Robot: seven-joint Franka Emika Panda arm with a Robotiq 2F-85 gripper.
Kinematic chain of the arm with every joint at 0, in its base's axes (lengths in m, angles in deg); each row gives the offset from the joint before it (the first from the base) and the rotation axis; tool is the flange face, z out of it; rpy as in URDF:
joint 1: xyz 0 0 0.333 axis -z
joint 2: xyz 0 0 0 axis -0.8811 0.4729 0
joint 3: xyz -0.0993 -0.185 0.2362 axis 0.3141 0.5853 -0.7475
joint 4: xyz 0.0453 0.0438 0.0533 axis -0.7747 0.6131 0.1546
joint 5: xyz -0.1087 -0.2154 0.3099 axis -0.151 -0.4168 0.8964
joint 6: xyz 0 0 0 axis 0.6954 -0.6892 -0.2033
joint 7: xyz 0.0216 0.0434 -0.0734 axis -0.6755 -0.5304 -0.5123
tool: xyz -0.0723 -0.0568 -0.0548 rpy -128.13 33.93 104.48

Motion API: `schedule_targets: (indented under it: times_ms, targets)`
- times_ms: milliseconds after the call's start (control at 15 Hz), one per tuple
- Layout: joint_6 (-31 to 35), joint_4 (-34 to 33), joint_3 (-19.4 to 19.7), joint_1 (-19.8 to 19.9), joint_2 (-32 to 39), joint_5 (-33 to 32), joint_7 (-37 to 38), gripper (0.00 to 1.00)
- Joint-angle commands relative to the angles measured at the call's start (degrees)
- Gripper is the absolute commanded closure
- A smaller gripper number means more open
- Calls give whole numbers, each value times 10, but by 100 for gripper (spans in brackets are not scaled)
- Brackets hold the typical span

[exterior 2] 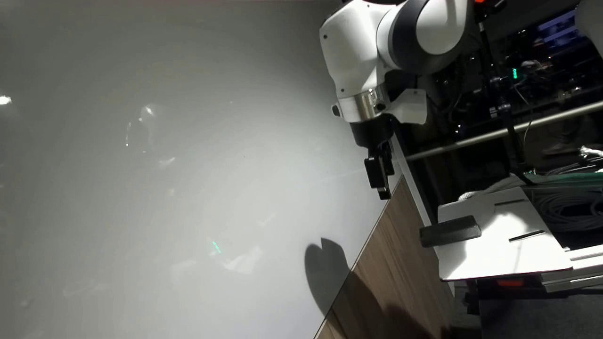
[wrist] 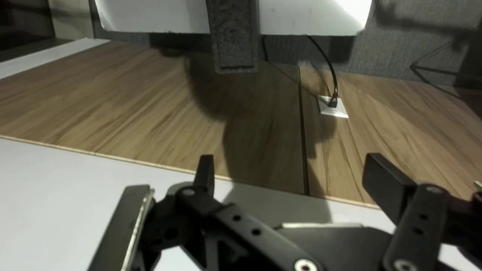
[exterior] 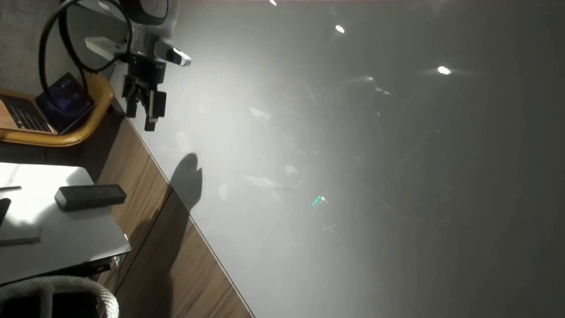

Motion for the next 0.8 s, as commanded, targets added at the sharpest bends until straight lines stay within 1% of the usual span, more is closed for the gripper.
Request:
schedule_targets:
  times_ms: [0,133,333,400,533,733]
  targets:
    - [-23,27,-10,-7,-110,60,-56,0]
    - [-52,26,-5,-13,-151,92,-87,0]
    - [-117,22,6,-19,-206,134,-129,0]
    - [-82,13,-17,2,-163,113,-104,0]
    - [-107,14,-14,1,-192,126,-119,0]
    - [-112,19,-14,0,-202,127,-121,0]
